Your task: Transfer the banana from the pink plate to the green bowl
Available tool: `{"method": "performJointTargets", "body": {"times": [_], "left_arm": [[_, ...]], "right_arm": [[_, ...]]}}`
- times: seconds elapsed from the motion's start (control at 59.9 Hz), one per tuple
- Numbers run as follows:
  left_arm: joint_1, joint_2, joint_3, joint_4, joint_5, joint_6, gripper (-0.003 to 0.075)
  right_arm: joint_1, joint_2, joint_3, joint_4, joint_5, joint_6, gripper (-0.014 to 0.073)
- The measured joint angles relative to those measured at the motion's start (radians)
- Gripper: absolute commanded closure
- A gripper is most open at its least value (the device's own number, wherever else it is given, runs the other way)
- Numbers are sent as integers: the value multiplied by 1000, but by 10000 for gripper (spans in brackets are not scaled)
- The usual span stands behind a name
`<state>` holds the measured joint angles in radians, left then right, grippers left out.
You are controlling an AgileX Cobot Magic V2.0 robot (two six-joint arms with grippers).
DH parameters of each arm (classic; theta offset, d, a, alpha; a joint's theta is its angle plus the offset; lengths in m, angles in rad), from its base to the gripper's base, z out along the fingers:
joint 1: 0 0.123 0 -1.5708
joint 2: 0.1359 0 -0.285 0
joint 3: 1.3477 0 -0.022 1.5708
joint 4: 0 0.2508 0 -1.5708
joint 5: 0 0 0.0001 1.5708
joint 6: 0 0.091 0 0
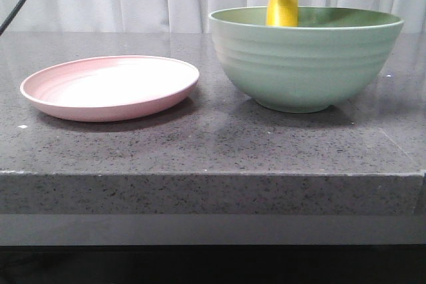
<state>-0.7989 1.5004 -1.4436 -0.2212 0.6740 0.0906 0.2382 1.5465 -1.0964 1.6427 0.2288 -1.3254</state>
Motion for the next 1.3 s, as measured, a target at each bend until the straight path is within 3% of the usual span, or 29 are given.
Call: {"method": "performJointTargets", "body": {"times": [0.117, 0.417, 0.701, 0.969, 1.303], "left_arm": [[0, 0, 0, 0, 0, 0, 736], [31, -12, 0, 20, -7, 0, 741], [325, -125, 47, 53, -44, -8, 741], [491, -404, 339, 88, -190, -8, 741], [510, -922, 813, 113, -286, -8, 741]], "right_arm": [[0, 0, 0, 0, 0, 0, 716], [0, -42, 4, -56, -28, 0, 701], [0, -279, 84, -177, -177, 0, 701], [0, -586, 302, -199, -193, 0, 701], [0, -1031, 654, -205, -162, 0, 701]]}}
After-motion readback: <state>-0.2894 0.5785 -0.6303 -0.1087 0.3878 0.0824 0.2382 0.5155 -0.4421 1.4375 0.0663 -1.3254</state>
